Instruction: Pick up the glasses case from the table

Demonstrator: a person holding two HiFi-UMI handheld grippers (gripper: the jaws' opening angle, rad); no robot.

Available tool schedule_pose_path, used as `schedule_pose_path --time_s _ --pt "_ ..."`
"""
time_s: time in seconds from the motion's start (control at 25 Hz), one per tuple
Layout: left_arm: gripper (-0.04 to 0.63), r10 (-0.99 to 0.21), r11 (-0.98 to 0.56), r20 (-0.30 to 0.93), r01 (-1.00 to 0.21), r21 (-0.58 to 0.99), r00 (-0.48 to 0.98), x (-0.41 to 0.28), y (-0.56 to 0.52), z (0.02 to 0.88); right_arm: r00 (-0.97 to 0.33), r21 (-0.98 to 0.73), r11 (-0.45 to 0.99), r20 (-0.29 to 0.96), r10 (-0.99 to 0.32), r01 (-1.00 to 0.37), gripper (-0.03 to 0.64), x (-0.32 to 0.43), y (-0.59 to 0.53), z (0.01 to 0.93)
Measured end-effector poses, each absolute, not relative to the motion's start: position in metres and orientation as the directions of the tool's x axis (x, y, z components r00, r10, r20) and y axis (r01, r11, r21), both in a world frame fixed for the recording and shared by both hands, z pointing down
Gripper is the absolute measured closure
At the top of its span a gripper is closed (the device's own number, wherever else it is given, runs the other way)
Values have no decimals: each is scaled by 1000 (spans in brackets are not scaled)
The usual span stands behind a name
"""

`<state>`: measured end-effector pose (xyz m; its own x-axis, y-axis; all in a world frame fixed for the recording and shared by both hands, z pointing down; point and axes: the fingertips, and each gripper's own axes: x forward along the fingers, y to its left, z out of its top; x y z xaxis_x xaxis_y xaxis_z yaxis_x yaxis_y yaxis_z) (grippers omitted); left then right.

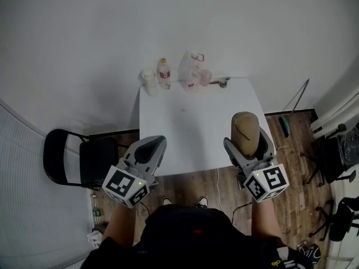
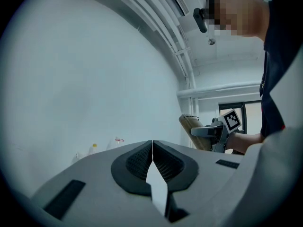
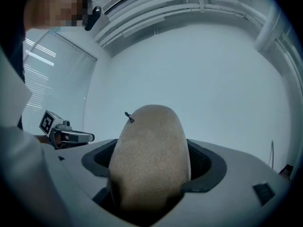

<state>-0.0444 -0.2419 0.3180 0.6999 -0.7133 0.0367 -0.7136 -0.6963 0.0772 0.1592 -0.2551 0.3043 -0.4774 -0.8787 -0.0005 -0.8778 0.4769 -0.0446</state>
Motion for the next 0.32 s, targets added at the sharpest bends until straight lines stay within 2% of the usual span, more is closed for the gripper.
schedule_pose_path --time_s 0.32 --pt "574 -714 -695 38 -715 78 699 -42 -246 323 -483 -18 483 3 -876 -876 201 159 -258 304"
